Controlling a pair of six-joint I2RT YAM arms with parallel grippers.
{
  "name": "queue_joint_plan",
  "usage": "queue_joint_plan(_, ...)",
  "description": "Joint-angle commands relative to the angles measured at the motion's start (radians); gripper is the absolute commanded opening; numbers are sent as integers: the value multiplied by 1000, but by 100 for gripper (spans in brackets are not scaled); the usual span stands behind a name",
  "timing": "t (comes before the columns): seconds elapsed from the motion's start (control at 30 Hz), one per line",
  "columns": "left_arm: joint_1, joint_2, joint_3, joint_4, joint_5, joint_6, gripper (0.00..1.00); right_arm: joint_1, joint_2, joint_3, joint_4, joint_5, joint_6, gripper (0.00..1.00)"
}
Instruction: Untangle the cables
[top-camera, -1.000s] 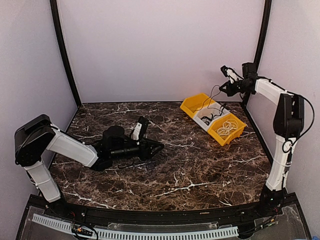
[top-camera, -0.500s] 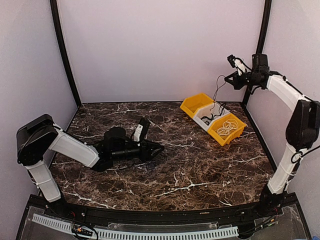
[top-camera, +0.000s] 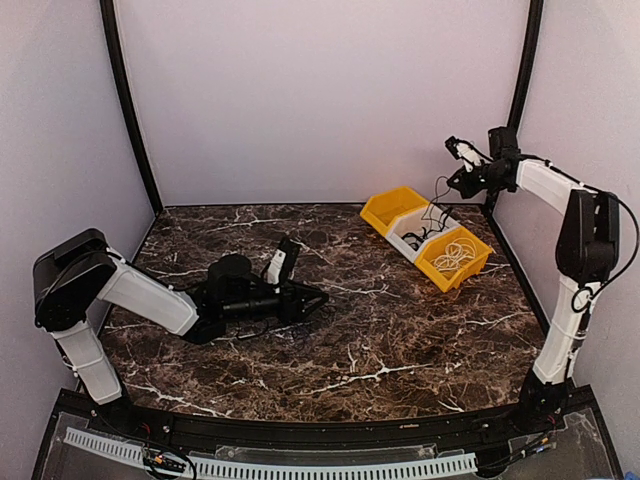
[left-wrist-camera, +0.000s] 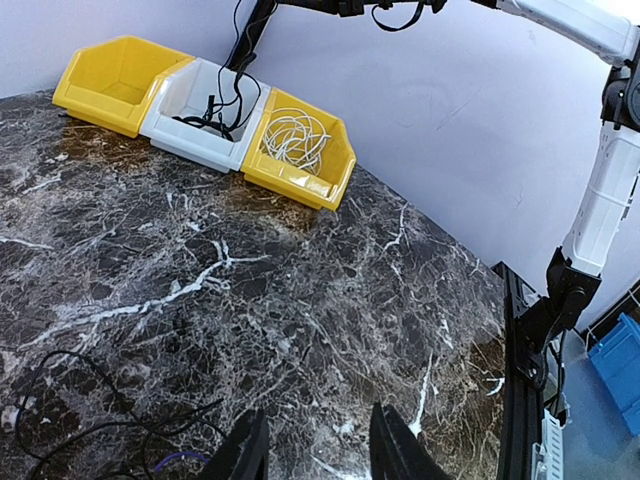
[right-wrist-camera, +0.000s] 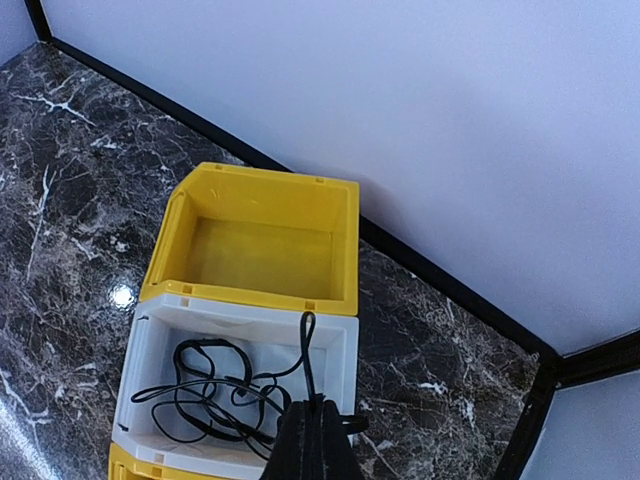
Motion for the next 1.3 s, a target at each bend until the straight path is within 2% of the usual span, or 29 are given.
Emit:
queue_joint_plan(0.0,-7,-18,-21,27,7,4,37,10,42,54,9,55,-19,0)
queue_joint_plan(0.53,-5,-30,-25,13,7,0,38,137,301,216,-143,325,-66,0)
queue_joint_plan(0.83,-6,-10,-2,5,20,4,38,139,288,165,-217,315,-50,0)
queue_joint_plan(1.0,-6,13,18,8,36,-1,38,159,315,209,-300,299,-69,0)
queue_joint_plan(1.2,-6,16,18,10,41,-2,38,188,398,344,-422,265,-81,0)
queue_joint_plan(1.27,-6,14,10,14,40,-6,38,188,389,357,-438,267,-72,10)
